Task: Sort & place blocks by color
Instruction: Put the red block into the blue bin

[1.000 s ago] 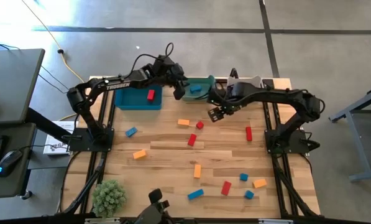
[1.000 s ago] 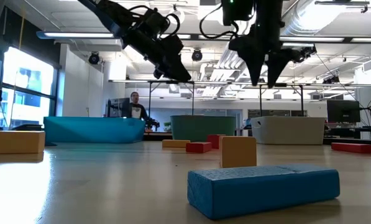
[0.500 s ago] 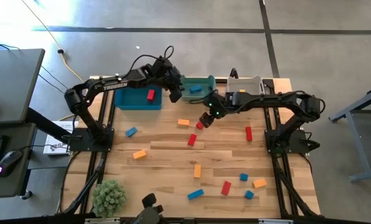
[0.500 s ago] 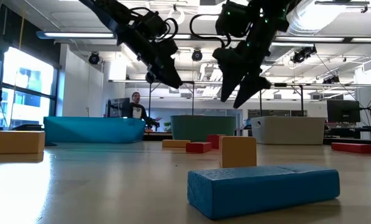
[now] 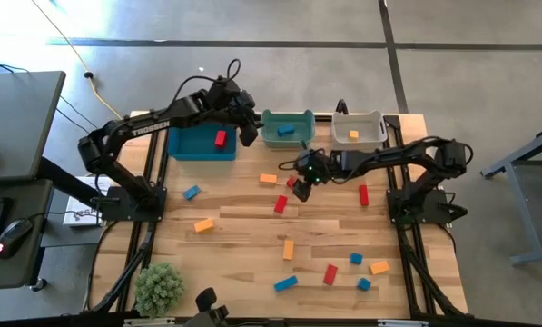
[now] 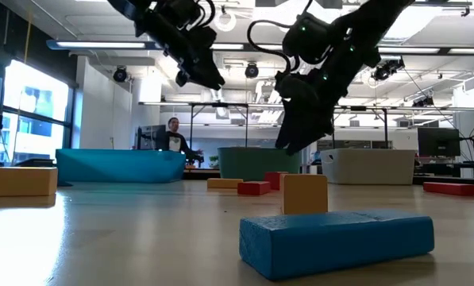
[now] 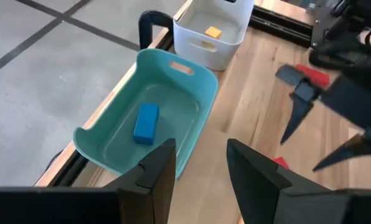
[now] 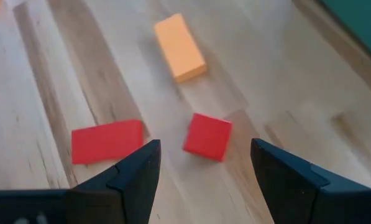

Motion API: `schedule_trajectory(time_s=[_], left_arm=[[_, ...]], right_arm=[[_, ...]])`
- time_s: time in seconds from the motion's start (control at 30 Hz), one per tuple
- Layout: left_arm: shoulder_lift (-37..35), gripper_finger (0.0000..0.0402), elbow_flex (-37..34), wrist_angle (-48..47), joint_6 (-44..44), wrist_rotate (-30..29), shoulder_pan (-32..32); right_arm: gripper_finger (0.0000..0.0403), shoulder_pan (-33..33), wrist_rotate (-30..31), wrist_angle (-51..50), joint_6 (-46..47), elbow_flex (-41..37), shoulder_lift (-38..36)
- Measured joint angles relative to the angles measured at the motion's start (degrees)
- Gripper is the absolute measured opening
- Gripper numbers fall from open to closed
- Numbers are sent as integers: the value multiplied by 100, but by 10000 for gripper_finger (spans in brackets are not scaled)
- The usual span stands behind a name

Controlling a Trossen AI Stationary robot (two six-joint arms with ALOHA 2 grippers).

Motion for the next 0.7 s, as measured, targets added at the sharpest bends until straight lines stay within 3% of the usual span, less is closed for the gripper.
schedule_trajectory(time_s=[0.33,0.7], left_arm=[[-11,131,0,-8,-1,-3,11],[-9,131,0,-45,47,-7,11]], right_arm=[[238,292,651,344,-56,0,544],[238,306,745,578,204,0,949]])
